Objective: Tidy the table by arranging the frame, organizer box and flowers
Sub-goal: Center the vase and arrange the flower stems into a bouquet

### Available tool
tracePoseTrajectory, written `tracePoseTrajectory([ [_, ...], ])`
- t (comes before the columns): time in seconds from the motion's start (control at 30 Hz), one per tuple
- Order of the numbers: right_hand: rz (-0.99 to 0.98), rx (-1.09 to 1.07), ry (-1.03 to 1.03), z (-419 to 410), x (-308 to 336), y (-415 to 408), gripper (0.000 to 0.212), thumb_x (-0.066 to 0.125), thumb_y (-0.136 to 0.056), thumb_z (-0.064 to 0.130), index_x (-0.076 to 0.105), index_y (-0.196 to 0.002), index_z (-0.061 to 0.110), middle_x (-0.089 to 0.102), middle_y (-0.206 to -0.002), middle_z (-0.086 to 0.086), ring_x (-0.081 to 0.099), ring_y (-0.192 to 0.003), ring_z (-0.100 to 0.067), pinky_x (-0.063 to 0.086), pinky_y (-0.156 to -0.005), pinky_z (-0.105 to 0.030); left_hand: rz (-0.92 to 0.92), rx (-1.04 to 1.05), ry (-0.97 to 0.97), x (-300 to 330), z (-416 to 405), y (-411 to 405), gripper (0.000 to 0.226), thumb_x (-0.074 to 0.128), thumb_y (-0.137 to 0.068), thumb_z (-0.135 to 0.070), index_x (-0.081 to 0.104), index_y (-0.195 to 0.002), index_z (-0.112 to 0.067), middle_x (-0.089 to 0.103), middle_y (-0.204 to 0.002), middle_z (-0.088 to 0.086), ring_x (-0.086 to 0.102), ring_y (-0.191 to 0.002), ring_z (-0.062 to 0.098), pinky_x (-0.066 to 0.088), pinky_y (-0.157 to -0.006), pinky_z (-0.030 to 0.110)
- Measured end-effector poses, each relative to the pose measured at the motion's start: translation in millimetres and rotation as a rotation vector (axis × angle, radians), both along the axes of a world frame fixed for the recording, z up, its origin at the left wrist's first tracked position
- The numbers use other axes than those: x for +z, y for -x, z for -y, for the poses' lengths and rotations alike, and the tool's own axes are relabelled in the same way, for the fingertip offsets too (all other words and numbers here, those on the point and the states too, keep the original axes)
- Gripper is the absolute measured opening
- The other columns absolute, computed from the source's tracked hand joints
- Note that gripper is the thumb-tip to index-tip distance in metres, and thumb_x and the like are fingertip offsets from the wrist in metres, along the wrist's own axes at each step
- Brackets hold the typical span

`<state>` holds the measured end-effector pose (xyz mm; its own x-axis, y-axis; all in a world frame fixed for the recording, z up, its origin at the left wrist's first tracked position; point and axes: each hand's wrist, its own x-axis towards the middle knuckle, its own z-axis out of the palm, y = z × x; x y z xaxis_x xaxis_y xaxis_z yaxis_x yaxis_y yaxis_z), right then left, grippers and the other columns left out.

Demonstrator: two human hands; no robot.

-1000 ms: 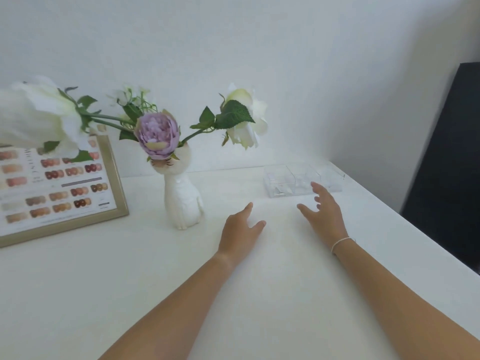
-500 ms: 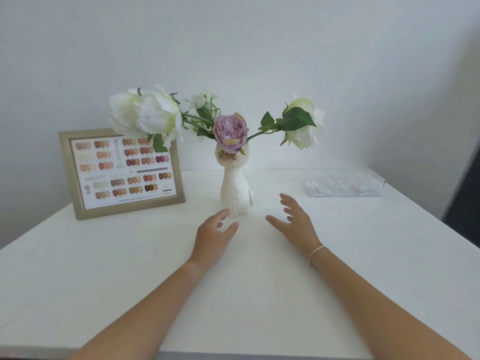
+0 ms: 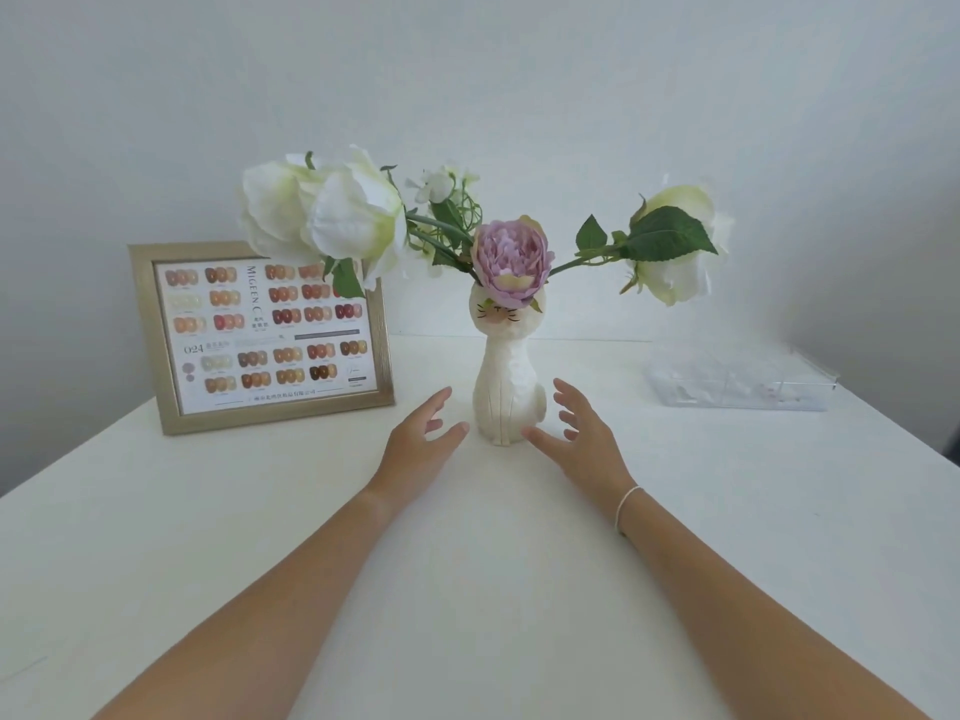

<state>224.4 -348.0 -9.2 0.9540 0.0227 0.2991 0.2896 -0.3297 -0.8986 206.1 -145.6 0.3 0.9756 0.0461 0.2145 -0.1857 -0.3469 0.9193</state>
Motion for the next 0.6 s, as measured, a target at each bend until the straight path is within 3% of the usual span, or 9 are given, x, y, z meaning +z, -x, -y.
tracePoseTrajectory([
  [0.17, -0.011, 0.046, -0.023, -6, 1, -15, 0.075, 0.072, -0.075, 0.032, 0.031, -0.138, 0.029, 0.042, -0.138, 0.004, 0.045, -0.115, -0.012, 0.035, -0.095, -0.023, -0.044, -0.144, 0.045, 3, 8, -24, 0.060, 0.061, -0.086, -0.029, 0.034, -0.140, -0.036, 0.037, -0.146, -0.011, 0.045, -0.125, 0.009, 0.037, -0.095, 0.024],
  [0.3, -0.018, 0.089, -0.034, -8, 2, -21, 0.071, 0.072, -0.076, 0.029, 0.033, -0.136, 0.028, 0.046, -0.133, 0.007, 0.050, -0.114, -0.014, 0.041, -0.083, -0.014, -0.020, -0.293, 0.106, 5, 14, -36, 0.057, 0.057, -0.090, -0.016, 0.035, -0.141, -0.030, 0.045, -0.143, -0.014, 0.050, -0.126, 0.013, 0.035, -0.110, 0.041],
  [0.43, -0.009, 0.081, -0.033, -8, 2, -25, 0.065, 0.070, -0.078, 0.023, 0.037, -0.134, 0.029, 0.048, -0.122, 0.012, 0.054, -0.106, -0.014, 0.043, -0.080, -0.015, -0.011, -0.273, 0.144, 6, 14, -41, 0.059, 0.060, -0.087, -0.012, 0.037, -0.141, -0.025, 0.048, -0.140, -0.013, 0.057, -0.117, 0.009, 0.038, -0.109, 0.038],
  [0.6, -0.022, 0.070, -0.065, -6, 1, -30, 0.062, 0.067, -0.081, 0.019, 0.037, -0.134, 0.031, 0.047, -0.120, 0.018, 0.052, -0.108, -0.011, 0.044, -0.071, -0.006, -0.003, -0.269, 0.169, 7, 20, -44, 0.059, 0.061, -0.086, -0.009, 0.040, -0.140, -0.021, 0.051, -0.139, -0.010, 0.059, -0.115, 0.013, 0.040, -0.107, 0.038],
])
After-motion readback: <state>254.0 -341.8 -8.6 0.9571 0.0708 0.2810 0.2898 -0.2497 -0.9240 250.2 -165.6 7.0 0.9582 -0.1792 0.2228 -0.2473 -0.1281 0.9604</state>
